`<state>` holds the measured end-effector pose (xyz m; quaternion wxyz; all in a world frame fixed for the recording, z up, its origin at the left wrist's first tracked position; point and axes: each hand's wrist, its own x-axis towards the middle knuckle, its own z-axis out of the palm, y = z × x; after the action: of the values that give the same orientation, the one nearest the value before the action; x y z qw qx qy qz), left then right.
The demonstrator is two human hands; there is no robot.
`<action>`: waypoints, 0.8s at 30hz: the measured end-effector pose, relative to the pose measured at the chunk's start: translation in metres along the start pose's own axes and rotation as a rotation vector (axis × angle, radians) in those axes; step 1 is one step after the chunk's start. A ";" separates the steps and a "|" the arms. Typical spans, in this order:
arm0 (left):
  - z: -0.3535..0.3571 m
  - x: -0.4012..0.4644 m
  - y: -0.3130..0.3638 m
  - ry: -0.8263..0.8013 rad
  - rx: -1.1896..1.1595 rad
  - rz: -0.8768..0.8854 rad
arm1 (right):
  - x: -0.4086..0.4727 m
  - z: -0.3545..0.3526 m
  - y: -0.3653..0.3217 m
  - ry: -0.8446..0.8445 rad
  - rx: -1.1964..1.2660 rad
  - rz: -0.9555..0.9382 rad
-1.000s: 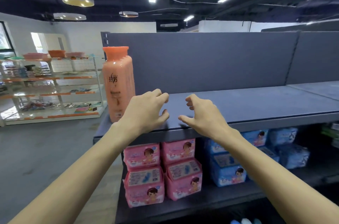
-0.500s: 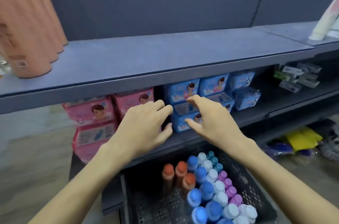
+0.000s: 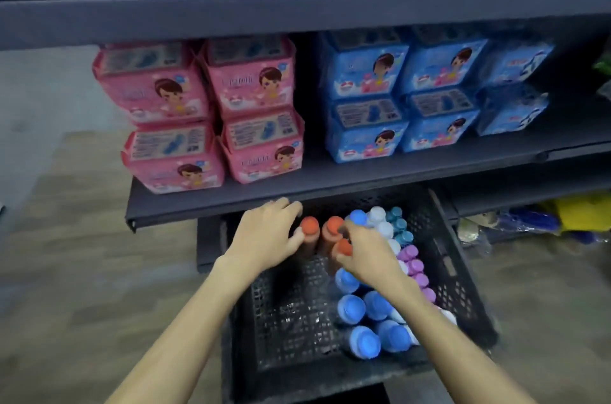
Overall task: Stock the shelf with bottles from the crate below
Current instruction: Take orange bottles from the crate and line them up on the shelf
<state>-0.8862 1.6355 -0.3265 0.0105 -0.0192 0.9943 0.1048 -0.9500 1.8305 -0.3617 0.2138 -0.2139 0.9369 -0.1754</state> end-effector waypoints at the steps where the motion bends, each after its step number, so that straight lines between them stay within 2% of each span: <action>1: 0.010 -0.002 -0.002 -0.019 -0.011 -0.029 | 0.004 0.012 0.006 -0.027 0.020 -0.002; 6: 0.054 -0.012 -0.003 -0.088 -0.030 -0.113 | 0.035 0.049 0.021 -0.065 0.075 0.004; 11: 0.085 -0.020 -0.010 -0.159 -0.040 -0.184 | 0.072 0.086 0.008 -0.080 0.081 -0.016; 15: 0.101 -0.019 -0.020 -0.195 -0.003 -0.157 | 0.095 0.107 -0.002 -0.125 0.066 0.071; 20: 0.123 -0.010 -0.029 -0.267 -0.007 -0.150 | 0.111 0.129 -0.004 -0.098 0.070 0.139; 24: 0.138 -0.010 -0.026 -0.216 -0.035 -0.130 | 0.122 0.138 -0.008 -0.083 0.086 0.181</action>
<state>-0.8729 1.6391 -0.4665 0.1237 -0.0723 0.9821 0.1226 -0.9821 1.7330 -0.5150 0.2762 -0.1263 0.9343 -0.1865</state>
